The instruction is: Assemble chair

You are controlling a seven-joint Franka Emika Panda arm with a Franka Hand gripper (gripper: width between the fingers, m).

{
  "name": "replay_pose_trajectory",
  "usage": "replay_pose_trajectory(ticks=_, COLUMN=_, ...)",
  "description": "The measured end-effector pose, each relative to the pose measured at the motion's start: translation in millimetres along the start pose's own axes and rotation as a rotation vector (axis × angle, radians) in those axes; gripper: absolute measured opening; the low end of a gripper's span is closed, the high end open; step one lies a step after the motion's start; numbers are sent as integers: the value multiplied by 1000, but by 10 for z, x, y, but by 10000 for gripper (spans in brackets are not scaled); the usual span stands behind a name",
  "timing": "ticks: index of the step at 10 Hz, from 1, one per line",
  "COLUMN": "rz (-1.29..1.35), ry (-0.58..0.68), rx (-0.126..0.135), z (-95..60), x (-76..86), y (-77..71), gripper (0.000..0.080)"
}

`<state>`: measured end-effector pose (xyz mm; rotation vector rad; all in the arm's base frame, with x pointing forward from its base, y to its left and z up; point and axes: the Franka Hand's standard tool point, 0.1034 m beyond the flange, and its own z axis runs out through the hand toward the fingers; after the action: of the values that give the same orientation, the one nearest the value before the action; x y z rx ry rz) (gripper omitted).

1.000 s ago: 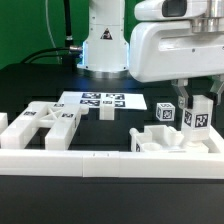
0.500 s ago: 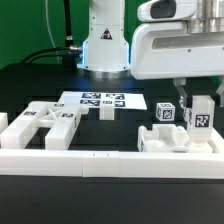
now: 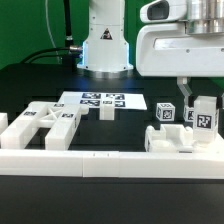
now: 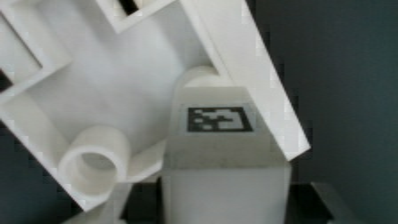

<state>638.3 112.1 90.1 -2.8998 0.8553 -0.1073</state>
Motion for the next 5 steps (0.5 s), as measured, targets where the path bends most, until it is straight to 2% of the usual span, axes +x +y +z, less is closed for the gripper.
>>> replay_pose_trajectory(ticks=2, rz=93, ry=0, rx=0, z=1, x=1, y=4, gripper=285)
replay_pose_trajectory(ticks=3, rz=220, ry=-2, rx=2, z=6, x=-9, y=5, gripper=285)
replay_pose_trajectory(ticks=5, rz=411, ry=0, rx=19, z=9, x=-6, y=-7, gripper=286)
